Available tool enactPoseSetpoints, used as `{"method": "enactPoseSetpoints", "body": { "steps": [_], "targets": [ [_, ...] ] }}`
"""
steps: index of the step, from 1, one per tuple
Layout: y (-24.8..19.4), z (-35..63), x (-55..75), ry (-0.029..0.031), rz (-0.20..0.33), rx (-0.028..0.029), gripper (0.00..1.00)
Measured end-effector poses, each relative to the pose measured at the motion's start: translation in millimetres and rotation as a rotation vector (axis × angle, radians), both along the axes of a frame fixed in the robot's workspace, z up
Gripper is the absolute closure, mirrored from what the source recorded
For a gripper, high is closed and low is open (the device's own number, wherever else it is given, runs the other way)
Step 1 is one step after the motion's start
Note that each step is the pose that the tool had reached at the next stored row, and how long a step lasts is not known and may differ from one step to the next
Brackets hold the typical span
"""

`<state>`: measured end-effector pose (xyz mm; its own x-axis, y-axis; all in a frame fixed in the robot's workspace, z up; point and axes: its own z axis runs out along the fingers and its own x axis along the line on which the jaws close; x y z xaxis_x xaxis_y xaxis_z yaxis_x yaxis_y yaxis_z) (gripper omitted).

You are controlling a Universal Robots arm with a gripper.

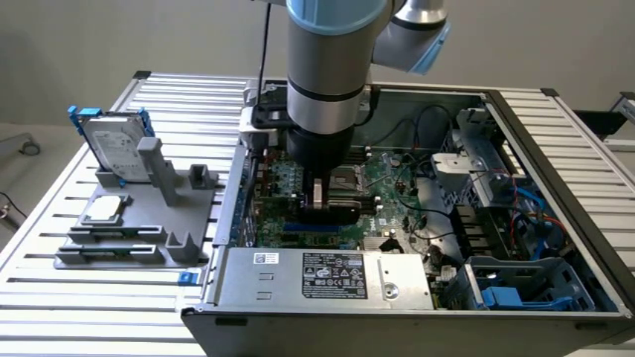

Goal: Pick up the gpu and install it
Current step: 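Insert the gpu into the slot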

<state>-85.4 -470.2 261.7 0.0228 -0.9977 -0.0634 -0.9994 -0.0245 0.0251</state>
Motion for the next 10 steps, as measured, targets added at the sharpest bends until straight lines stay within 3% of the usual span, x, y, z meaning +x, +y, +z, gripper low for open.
{"method": "enactPoseSetpoints", "body": {
  "steps": [10],
  "targets": [
    [0.0,-0.1,1.2,0.0011,-0.020,-0.0004,0.74]
  ]
}}
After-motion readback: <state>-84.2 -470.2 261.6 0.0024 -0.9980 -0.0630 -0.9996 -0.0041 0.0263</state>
